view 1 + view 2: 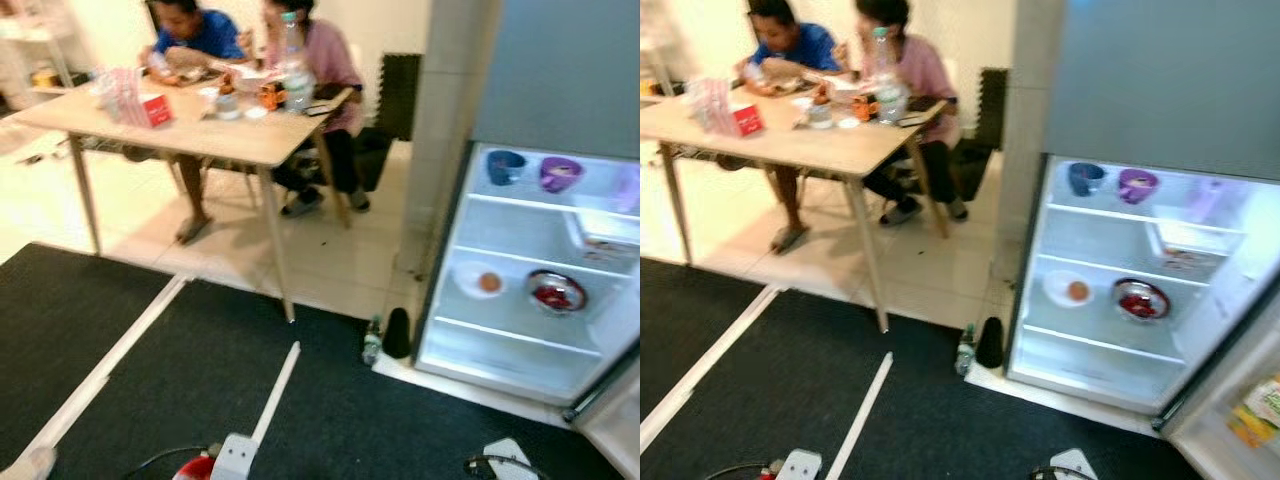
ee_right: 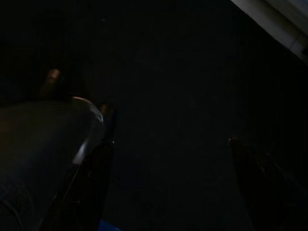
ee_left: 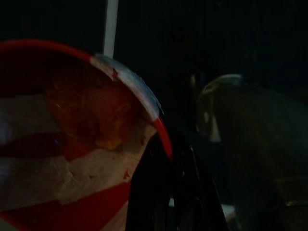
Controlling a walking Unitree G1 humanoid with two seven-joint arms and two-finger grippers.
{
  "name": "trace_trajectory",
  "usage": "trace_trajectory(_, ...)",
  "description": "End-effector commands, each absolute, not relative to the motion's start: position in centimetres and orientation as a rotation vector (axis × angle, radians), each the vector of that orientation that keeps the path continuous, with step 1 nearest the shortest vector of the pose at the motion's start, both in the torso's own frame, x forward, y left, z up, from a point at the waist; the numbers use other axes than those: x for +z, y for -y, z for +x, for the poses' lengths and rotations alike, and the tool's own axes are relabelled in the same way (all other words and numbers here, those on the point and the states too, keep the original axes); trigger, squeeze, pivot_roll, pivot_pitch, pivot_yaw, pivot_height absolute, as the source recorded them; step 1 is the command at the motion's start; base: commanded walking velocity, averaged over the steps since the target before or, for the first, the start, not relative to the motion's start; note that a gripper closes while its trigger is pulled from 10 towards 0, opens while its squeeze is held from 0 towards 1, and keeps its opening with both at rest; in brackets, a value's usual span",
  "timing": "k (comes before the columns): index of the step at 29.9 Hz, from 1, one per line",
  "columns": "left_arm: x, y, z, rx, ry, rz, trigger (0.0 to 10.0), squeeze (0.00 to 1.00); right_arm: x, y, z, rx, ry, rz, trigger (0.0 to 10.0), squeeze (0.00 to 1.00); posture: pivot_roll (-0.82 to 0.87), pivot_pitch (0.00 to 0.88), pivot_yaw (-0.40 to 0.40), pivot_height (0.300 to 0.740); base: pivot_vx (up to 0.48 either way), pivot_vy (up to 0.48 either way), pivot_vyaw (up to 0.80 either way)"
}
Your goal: Restocking fridge
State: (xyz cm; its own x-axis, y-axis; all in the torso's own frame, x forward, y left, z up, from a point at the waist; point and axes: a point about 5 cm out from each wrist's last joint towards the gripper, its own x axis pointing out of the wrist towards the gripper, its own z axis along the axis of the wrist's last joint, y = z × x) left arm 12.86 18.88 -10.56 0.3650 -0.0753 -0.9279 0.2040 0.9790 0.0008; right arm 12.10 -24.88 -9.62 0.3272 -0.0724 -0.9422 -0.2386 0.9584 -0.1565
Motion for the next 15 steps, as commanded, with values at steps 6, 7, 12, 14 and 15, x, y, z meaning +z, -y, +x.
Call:
trace_trajectory(6,-10.95,-18.76,11.67,-0.194,-1.232,0.119,10.0,0.0,-9.75,24.87,11.68,0.113,-1.261,-0.28,10.0,0.0,-0.06,0.0,0.013,0.74,0.0,0.0,0.0)
trace_trajectory(7,-10.95,-18.78,11.65,-0.196,-1.233,0.121,10.0,0.0,-9.77,24.85,11.64,0.114,-1.263,-0.279,10.0,0.0,-0.07,0.0,0.013,0.74,0.311,0.0,0.0)
trace_trajectory(12,-10.94,-18.85,11.65,-0.202,-1.234,0.125,10.0,0.0,-9.86,24.72,11.47,0.119,-1.268,-0.276,10.0,0.0,-0.06,0.0,0.012,0.74,0.2,0.0,0.0)
trace_trajectory(14,-10.94,-18.85,11.65,-0.202,-1.234,0.125,10.0,0.0,-9.86,24.72,11.47,0.119,-1.268,-0.276,10.0,0.0,-0.06,0.0,0.012,0.74,0.262,0.0,0.0)
trace_trajectory(15,-10.93,-18.87,11.66,-0.205,-1.234,0.127,10.0,0.0,-9.88,24.65,11.43,0.124,-1.269,-0.276,10.0,0.0,-0.06,0.0,0.011,0.74,0.274,0.0,0.0)
